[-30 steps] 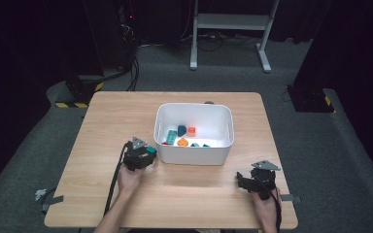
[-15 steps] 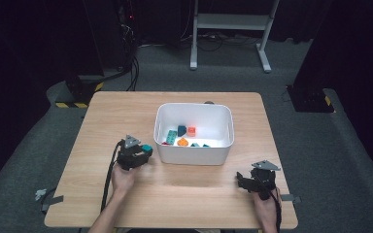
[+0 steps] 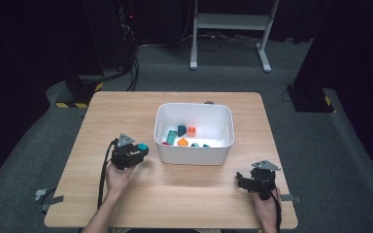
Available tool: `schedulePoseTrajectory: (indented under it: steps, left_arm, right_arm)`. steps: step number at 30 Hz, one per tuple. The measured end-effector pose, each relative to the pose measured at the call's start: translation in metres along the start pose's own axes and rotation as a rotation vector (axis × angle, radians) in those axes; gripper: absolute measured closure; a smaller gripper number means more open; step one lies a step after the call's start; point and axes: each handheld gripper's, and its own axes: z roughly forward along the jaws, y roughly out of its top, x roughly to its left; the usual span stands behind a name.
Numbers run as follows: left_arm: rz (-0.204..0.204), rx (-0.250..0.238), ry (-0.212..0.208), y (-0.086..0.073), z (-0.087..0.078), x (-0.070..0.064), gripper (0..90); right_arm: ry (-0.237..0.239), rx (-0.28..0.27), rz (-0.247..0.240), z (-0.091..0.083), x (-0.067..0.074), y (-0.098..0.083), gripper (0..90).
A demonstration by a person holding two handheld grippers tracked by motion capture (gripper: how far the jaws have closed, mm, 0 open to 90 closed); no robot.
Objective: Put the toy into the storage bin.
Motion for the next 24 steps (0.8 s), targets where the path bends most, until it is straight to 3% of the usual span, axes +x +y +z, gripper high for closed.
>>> schedulePoseTrajectory:
  steps: [10,24]
  left_arm:
    - [-0.013,-0.027,-0.023,0.009,-0.014,0.003,58.3]
    - [0.021,-0.056,-0.022,0.026,-0.04,0.002,58.3]
  right_arm:
    - [0.0,0.0,0.0,0.0,0.0,0.0,13.8]
    - [0.0,0.0,0.0,0.0,0.0,0.0,13.8]
